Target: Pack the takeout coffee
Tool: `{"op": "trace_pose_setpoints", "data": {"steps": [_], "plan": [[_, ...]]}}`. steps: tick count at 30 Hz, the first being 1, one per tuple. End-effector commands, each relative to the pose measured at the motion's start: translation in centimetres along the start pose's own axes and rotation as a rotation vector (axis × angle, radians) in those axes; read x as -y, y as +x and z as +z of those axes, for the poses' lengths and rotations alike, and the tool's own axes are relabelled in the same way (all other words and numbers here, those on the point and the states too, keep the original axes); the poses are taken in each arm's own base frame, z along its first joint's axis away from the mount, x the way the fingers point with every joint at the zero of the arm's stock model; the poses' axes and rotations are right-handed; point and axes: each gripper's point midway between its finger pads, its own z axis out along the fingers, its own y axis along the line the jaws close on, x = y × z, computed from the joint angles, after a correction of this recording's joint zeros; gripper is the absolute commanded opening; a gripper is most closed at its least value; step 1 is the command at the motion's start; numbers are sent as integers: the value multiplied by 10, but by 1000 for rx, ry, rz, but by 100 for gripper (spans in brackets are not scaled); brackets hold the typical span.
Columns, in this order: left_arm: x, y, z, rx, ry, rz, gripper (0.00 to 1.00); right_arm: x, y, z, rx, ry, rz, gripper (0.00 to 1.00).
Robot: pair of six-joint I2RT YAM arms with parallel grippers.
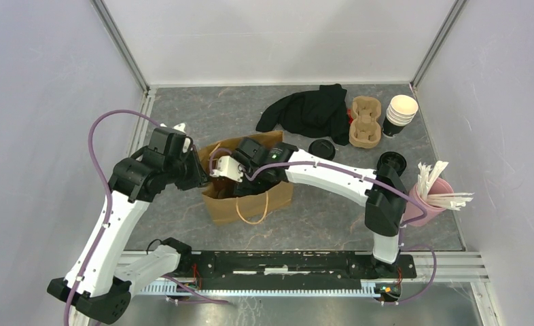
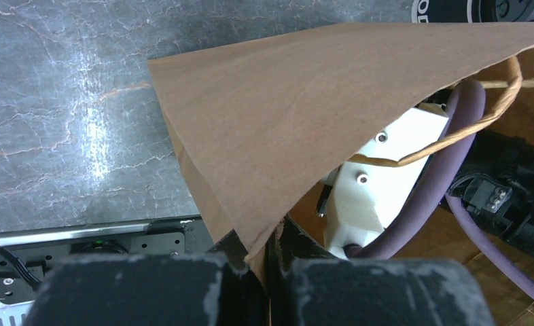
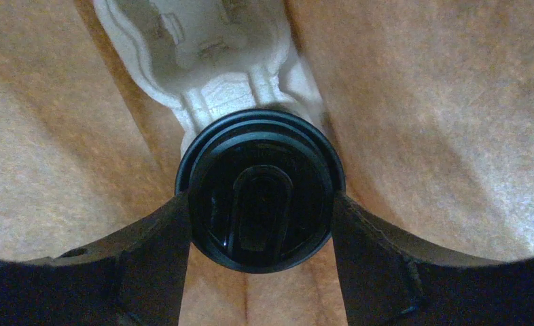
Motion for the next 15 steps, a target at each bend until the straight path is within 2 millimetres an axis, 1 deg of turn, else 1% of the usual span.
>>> {"op": "trace_pose_setpoints", "data": {"steps": [1, 5, 8, 9, 10, 15], "plan": [[1, -12, 2, 60, 9, 47, 4, -18, -2, -15, -39, -49, 56, 47], [-3, -14, 1, 76, -6, 59, 4, -13, -23, -29, 14, -37, 71, 62], [-2, -12, 1, 69, 1, 62, 4, -7, -35, -43, 50, -14, 84, 81], [-3, -11, 2, 68, 0, 65, 4, -7, -37, -46, 64, -8, 86, 95], [-3, -10, 2, 65, -2, 69, 4, -5, -39, -51, 82, 1, 91, 98], [-5, -9, 1, 62, -8, 74, 4, -3, -49, -71, 138, 21, 118, 98]]}}
